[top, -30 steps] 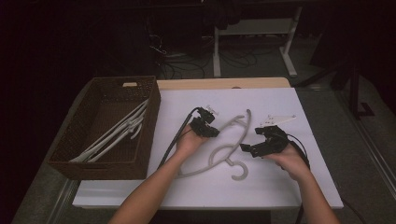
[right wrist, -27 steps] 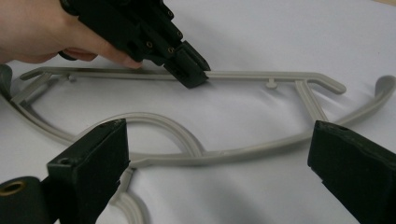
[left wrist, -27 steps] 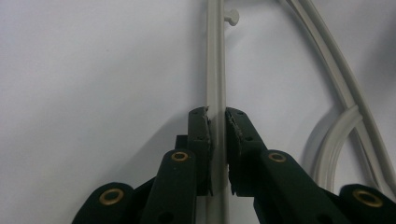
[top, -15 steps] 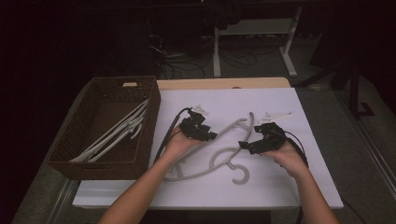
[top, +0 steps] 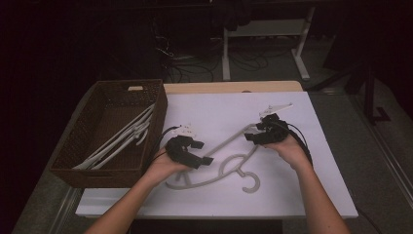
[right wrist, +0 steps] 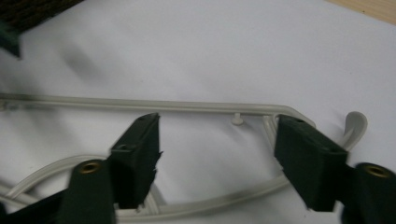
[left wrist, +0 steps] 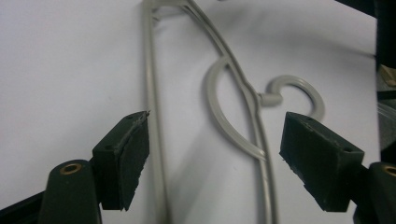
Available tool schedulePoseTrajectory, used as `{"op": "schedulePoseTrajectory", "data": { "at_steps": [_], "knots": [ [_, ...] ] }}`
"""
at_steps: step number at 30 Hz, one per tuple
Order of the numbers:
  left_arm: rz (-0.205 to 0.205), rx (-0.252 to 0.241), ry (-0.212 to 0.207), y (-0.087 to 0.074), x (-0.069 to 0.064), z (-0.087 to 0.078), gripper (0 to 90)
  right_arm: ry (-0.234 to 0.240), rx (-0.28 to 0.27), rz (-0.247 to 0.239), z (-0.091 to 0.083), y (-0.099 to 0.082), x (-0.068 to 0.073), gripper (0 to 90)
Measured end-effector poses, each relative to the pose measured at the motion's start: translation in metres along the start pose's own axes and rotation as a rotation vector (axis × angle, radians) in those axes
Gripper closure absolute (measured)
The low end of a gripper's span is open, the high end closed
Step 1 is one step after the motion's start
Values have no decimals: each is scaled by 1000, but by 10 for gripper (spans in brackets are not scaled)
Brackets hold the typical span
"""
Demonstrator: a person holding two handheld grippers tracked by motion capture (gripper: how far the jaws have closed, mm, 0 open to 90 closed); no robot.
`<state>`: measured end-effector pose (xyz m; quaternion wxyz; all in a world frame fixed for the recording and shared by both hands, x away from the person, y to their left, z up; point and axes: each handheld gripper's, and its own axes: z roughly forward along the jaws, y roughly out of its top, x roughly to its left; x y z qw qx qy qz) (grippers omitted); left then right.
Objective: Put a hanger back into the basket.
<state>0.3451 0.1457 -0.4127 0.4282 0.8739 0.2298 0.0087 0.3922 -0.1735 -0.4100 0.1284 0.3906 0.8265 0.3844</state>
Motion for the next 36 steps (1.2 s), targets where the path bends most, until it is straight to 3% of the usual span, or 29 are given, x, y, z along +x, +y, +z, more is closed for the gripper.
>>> {"op": "schedulePoseTrajectory", "data": {
  "at_steps": [9, 11, 12, 16, 28, 36],
  "knots": [
    [41, -8, -38, -18, -17, -6, 136, -18, 67, 1, 25, 18, -10, 661],
    [39, -13, -38, -19, -18, -6, 122, -22, 73, 1, 28, 20, -11, 691],
    [45, -6, -42, -21, -19, -6, 115, -24, 85, -1, 34, 23, -12, 758],
    [47, -11, -43, -21, -20, -4, 107, -54, 115, -9, 47, 27, -16, 883],
    [69, -3, -54, -21, -23, -1, 110, -88, 171, -12, 68, 28, -22, 891],
    [101, 32, -62, -19, -26, 9, 176, -93, 208, -15, 76, 30, -22, 893]
  ]
}}
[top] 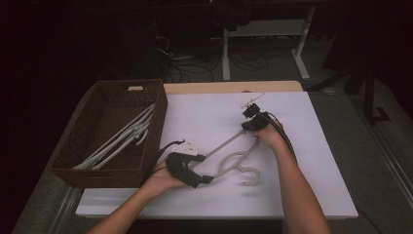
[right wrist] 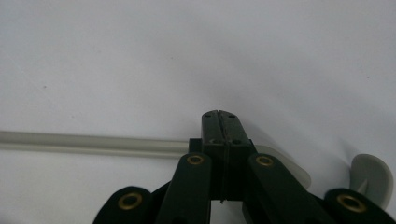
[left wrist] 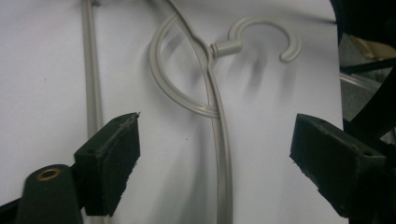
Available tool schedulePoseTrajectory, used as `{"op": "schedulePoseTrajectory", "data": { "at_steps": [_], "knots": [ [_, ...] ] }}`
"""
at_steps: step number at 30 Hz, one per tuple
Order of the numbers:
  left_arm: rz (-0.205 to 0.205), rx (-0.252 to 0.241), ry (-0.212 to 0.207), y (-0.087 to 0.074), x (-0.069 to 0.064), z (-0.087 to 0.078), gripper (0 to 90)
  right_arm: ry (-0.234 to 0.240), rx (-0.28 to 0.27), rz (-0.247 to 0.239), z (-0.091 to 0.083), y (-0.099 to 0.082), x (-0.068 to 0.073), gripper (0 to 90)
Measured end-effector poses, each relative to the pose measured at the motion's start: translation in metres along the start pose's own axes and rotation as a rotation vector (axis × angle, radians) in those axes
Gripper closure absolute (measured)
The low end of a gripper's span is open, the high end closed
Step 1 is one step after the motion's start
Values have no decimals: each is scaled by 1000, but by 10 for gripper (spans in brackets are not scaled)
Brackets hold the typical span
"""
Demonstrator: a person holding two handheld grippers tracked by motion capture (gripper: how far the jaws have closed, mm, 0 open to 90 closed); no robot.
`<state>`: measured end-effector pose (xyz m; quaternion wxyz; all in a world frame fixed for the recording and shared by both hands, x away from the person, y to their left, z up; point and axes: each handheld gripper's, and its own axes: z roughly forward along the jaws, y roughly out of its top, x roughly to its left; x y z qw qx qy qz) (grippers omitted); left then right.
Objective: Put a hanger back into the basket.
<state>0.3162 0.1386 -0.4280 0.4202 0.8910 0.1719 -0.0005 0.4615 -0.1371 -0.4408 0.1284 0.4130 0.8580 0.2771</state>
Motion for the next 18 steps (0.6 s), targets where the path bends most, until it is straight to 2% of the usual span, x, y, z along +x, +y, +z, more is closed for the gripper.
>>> {"op": "schedulePoseTrajectory", "data": {
  "at_steps": [5, 6, 11, 18],
  "knots": [
    [19, 36, -12, 2, 0, 11, 287, 3, 19, 0, 1, 2, 0, 894],
    [28, 68, -8, 4, -1, 18, 315, 2, 20, -6, 1, 3, 0, 894],
    [49, 137, -1, 5, -1, 30, 454, 7, 22, -1, 1, 3, -1, 894],
    [71, 191, -16, 7, 0, 38, 617, 9, 26, 0, 2, 3, -1, 894]
  ]
}}
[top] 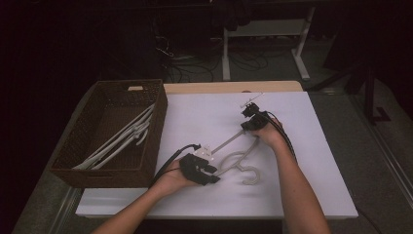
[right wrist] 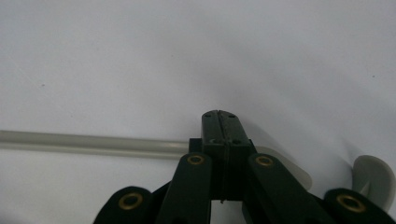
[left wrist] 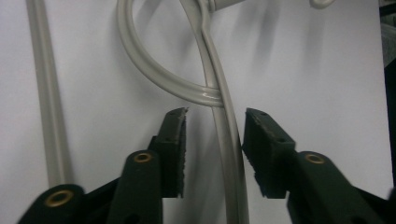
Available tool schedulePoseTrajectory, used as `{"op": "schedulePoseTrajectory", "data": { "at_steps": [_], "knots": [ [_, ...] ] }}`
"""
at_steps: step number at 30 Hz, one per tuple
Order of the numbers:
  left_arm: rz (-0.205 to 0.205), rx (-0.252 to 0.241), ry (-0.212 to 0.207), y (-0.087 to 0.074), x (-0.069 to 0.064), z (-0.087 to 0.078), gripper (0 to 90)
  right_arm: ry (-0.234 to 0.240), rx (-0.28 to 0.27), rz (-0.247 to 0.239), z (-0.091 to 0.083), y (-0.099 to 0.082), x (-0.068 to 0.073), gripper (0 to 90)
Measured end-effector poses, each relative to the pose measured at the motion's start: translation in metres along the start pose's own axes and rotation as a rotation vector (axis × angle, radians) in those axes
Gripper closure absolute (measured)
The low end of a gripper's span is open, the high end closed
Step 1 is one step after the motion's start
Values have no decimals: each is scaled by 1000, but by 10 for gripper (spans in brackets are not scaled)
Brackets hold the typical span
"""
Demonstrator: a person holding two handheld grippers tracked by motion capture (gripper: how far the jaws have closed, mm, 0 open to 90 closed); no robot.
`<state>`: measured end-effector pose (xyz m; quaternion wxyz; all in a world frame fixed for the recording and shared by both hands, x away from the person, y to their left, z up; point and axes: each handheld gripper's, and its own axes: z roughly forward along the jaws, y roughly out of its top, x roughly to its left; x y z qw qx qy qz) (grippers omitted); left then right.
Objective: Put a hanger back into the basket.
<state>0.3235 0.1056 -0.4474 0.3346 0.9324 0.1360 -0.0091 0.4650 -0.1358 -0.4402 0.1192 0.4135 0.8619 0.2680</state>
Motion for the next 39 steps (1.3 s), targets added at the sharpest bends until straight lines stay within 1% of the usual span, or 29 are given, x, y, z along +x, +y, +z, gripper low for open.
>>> {"op": "schedulePoseTrajectory", "data": {
  "at_steps": [3, 4, 5, 7, 8, 9, 11, 14, 15, 16, 17, 18, 19, 22, 24, 26, 28, 29, 30, 31, 33, 34, 35, 36, 37, 39],
  "knots": [
    [6, 28, 3, 2, 0, 3, 659, 1, -1, -2, 0, 0, 0, 895],
    [5, 28, 6, 2, -1, 4, 672, 2, 1, 0, 0, 0, 0, 894],
    [6, 28, -2, 3, -1, 4, 690, 2, 2, 0, 0, 0, 0, 895],
    [11, 35, -4, 4, -2, 5, 727, 3, 2, -1, 0, 0, 0, 894],
    [8, 36, -21, 4, -2, 5, 743, 3, 2, -1, 0, 0, 0, 895],
    [8, 36, -21, 4, -2, 5, 774, 4, 0, -3, 0, 0, -1, 895],
    [3, 49, -18, 6, -2, 5, 779, 5, -1, -4, 0, 0, -1, 895],
    [-15, 53, -18, 7, -2, 5, 786, 5, -1, -1, -1, 0, -1, 894],
    [-20, 57, -9, 7, -2, 4, 789, 5, -7, -5, -2, 1, -1, 893],
    [-22, 61, 20, 7, -2, 4, 796, 6, -16, -2, -4, 1, -1, 891],
    [-22, 58, 28, 6, 0, 3, 811, 15, -30, 5, -6, 1, -1, 868],
    [-36, 47, 6, 6, 2, 2, 816, 23, -50, 13, -10, 1, -1, 838],
    [-47, 39, -1, 5, 4, 0, 817, 31, -68, 18, -14, 1, -1, 824],
    [-58, 17, 16, 6, 4, -4, 819, 39, -114, 17, -31, 2, 0, 761],
    [-67, 8, 13, 6, 6, -7, 819, 51, -142, 16, -43, 1, 0, 696],
    [-78, -1, 15, 5, 8, -11, 820, 43, -156, 7, -55, -2, 1, 644],
    [-88, -7, 18, 5, 10, -14, 819, 39, -175, 17, -66, -7, 1, 591],
    [-95, -10, 19, 5, 12, -16, 820, 46, -183, 22, -71, -9, 0, 562],
    [-104, -16, 19, 5, 13, -18, 819, 46, -192, 23, -76, -12, 0, 523],
    [-114, -21, 22, 5, 14, -20, 820, 44, -200, 19, -80, -15, 0, 509],
    [-117, -24, 27, 4, 16, -23, 820, 42, -216, 19, -89, -21, 2, 454],
    [-129, -30, 32, 4, 18, -29, 820, 41, -228, 19, -93, -25, 3, 435],
    [-129, -30, 32, 4, 18, -29, 820, 46, -238, 26, -97, -28, 3, 424],
    [-146, -37, 39, 3, 21, -35, 820, 47, -245, 22, -100, -32, 4, 405],
    [-154, -42, 47, 3, 23, -38, 820, 43, -249, 18, -104, -36, 5, 388],
    [-159, -43, 55, 3, 24, -41, 820, 46, -266, 21, -109, -45, 7, 365]
  ]
}}
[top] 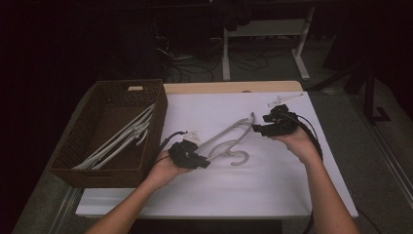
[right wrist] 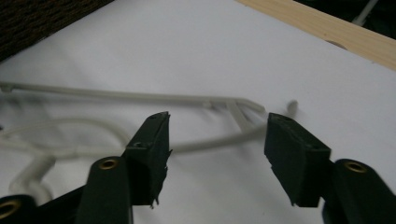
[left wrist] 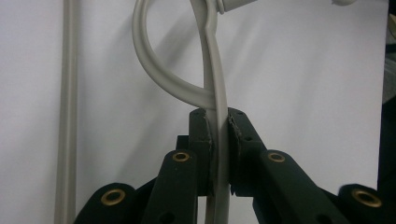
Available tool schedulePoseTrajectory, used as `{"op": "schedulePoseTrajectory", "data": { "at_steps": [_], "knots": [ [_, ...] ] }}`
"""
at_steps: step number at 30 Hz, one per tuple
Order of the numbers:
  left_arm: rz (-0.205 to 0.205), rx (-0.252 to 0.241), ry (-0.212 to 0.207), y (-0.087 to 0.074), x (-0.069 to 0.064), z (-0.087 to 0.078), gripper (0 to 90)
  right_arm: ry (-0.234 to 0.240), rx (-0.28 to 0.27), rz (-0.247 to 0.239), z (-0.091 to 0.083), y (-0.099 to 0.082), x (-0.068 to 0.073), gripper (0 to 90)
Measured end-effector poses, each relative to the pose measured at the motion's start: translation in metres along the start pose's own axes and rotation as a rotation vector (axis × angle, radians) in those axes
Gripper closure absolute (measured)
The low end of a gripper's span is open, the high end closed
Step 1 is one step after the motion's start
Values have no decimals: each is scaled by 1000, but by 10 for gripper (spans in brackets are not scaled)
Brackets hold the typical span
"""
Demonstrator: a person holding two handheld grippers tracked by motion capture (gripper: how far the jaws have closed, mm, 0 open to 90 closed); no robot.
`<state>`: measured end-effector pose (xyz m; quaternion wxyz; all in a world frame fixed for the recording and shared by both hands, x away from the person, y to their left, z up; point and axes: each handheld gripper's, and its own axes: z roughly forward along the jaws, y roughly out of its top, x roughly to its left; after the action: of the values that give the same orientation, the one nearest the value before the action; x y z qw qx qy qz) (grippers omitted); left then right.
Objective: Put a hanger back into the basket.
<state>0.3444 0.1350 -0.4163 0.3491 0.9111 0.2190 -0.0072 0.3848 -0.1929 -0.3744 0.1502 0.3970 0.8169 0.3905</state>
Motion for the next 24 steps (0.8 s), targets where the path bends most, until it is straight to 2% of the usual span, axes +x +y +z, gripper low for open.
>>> {"op": "schedulePoseTrajectory", "data": {
  "at_steps": [1, 2, 5, 8, 9, 12, 13, 17, 24],
  "knots": [
    [-22, -10, 6, 1, 2, -6, 820, 3, -8, 1, -3, -3, 1, 350],
    [-22, -10, 6, 1, 2, -6, 820, 3, -8, 1, -3, -3, 1, 350],
    [-67, -38, 14, 9, 4, -16, 820, 10, -19, 4, -12, -19, 7, 285],
    [-84, -44, 20, 15, 4, -22, 821, 16, -18, 4, -14, -26, 10, 253],
    [-95, -50, 25, 22, 1, -27, 821, 27, -22, 14, -15, -34, 14, 229],
    [-85, -49, 37, 31, -3, -34, 821, 36, -29, 16, -17, -46, 19, 195],
    [-74, -56, 46, 39, -7, -42, 821, 40, -26, 14, -17, -49, 21, 181],
    [-62, -82, 65, 55, -10, -61, 822, 38, -29, 20, -21, -57, 25, 148],
    [-55, -102, 79, 70, -10, -90, 822, 45, -50, 27, -25, -69, 31, 126]
  ]
}}
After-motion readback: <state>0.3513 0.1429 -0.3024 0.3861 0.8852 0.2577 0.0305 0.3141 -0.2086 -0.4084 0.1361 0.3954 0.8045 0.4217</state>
